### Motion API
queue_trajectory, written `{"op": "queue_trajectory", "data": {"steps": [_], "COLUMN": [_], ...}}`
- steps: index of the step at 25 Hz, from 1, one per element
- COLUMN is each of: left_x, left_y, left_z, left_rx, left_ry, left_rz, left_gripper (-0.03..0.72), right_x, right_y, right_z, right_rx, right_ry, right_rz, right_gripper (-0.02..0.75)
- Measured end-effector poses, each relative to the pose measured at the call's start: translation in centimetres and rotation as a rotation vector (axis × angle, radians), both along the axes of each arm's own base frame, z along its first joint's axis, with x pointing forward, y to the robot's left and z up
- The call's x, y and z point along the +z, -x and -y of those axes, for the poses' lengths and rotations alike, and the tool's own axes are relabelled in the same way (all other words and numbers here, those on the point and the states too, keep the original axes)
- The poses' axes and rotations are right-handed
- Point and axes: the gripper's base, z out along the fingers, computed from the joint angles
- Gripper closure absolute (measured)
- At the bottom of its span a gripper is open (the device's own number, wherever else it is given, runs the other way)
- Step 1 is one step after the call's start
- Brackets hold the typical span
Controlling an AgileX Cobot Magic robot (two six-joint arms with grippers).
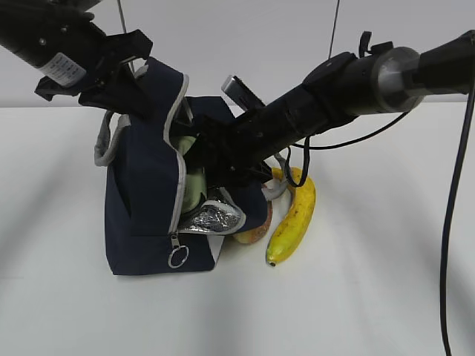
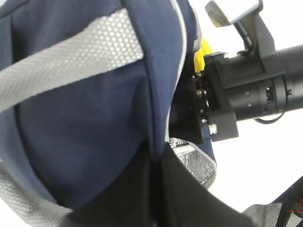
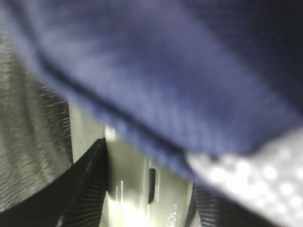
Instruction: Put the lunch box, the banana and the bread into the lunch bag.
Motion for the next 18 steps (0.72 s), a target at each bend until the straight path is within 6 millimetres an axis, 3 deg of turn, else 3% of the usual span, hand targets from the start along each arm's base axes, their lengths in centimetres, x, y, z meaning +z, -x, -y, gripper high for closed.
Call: {"op": "queue_trajectory", "data": {"steps": [5,11,18], "left_x": [0.0,0.0,-0.1], "left_y": [0.0,0.0,0.0], "left_z": [0.0,0.0,-0.2], "left_rx": [0.001,0.000,-0.008], "left_ry": [0.002,-0.005,-0.030], "left_rz": [0.000,0.002,0.002], "left_gripper": [0.691,0.691,0.691], "right_x": [-0.1,0.3,2.0], "right_y": [0.0,0.3,0.4], "right_z": [0.0,-0.1,1.2], "right_rx": [0.005,0.052,0.205], "right_ry": [0.015,-0.003,-0.048], "right_rz": [0.000,-0.015,-0.032], "right_gripper": [0.337,0.231,0.238]}}
